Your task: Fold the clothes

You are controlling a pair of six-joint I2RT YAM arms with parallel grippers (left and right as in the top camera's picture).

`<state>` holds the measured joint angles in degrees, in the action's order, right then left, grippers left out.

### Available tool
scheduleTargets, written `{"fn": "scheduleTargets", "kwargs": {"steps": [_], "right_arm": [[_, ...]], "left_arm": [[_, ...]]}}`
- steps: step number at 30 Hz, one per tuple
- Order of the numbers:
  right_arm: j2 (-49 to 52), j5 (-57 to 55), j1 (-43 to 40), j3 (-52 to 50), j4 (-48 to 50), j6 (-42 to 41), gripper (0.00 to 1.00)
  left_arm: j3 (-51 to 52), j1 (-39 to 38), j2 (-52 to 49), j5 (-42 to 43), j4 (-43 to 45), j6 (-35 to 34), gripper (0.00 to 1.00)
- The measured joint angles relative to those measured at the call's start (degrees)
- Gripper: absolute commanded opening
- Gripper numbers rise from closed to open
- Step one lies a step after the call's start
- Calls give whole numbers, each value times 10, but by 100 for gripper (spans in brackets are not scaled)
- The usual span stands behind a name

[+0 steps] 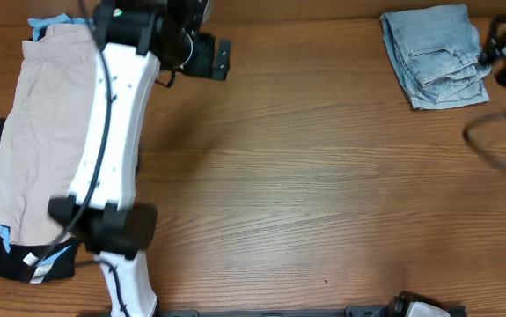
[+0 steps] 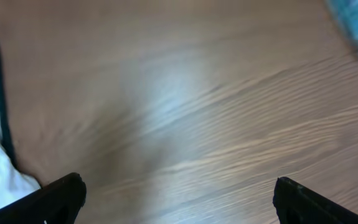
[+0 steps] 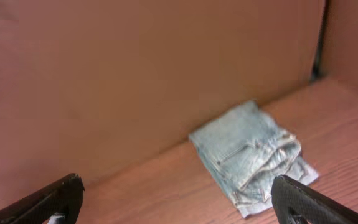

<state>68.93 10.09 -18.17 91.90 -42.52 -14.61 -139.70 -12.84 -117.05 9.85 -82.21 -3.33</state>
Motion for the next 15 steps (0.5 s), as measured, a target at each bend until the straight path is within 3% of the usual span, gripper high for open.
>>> {"fn": "scheduleTargets", "kwargs": {"steps": [6,15], "right_arm": [[-100,0,0,0,-7,3,100],[-136,0,27,0,-11,4,100]], "left_arm": [[-6,1,26,0,0,3,100],[-5,2,15,0,-1,4,100]]}}
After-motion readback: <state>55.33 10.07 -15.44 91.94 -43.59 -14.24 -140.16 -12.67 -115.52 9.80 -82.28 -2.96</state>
